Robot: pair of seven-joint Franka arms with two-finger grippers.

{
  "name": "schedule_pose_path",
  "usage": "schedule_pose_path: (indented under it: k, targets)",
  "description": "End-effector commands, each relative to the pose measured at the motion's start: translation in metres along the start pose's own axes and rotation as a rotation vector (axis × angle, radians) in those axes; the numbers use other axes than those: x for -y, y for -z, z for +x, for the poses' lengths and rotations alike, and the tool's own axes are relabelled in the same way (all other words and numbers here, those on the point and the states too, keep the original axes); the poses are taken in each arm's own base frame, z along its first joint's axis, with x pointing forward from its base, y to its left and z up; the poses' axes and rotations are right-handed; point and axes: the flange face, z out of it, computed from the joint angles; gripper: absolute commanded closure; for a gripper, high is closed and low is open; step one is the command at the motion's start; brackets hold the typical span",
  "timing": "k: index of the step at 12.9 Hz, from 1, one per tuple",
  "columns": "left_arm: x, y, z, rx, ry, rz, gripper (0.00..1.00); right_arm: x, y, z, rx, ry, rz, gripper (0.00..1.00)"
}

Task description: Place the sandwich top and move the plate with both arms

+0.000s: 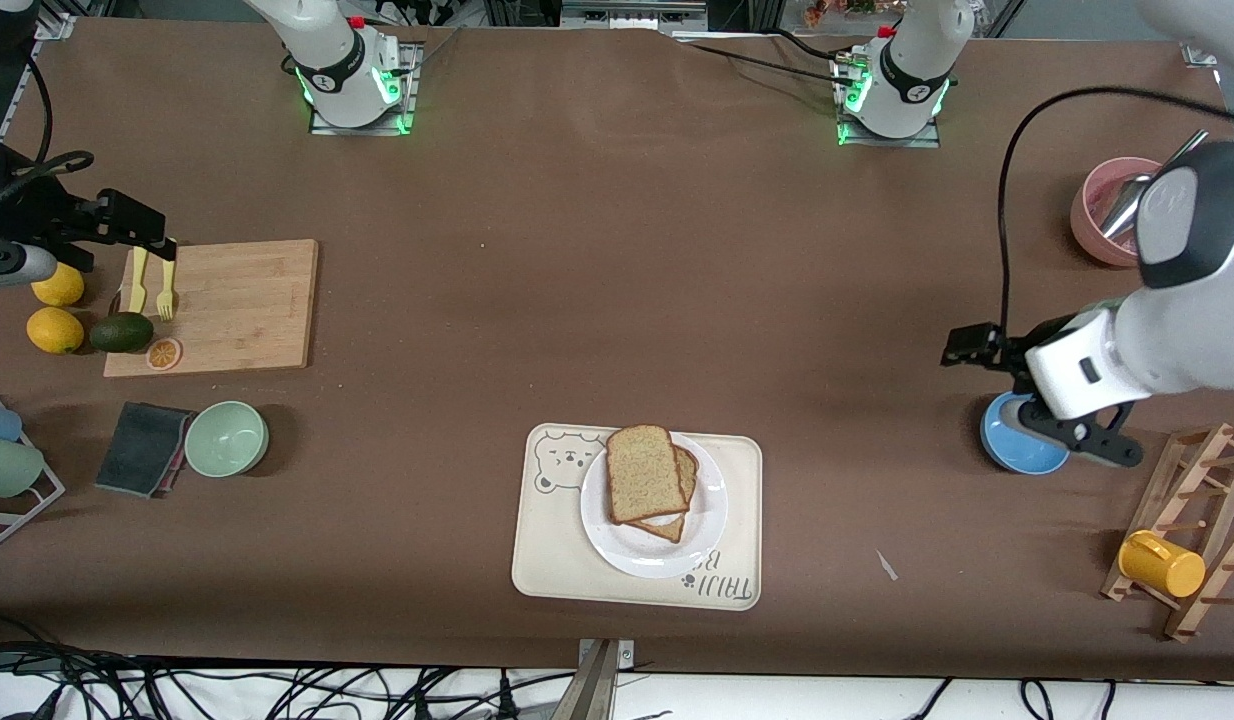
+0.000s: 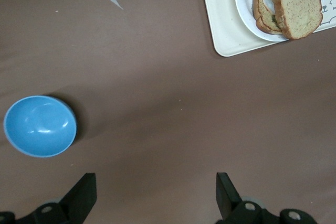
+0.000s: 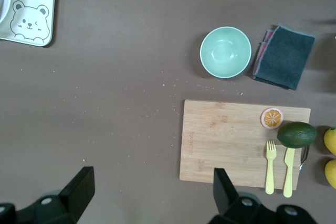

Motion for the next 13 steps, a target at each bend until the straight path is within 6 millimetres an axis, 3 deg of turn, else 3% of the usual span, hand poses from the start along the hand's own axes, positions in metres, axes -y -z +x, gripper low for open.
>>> schedule_pose_path:
  k: [1,3,5,8,13]
  targets:
    - [-0.003,0.028,-0.024,0.001,0.019,0.072,0.00,-0.001,0.004,-0.003,-0.008,0.016,-0.014,0.00]
    - [-0.003,0.044,-0.045,-0.009,0.034,0.095,0.00,0.001,0.004,-0.004,-0.005,0.017,-0.015,0.00]
    - [0.008,0.043,-0.073,0.001,0.073,0.104,0.00,0.002,0.007,-0.006,-0.003,0.022,-0.016,0.00]
    - [0.006,0.054,-0.119,-0.059,0.096,0.130,0.00,0.003,0.010,-0.004,-0.018,0.024,-0.018,0.00]
    - [0.004,0.050,-0.135,-0.060,0.224,0.125,0.00,0.003,0.012,-0.004,-0.032,0.011,-0.021,0.00]
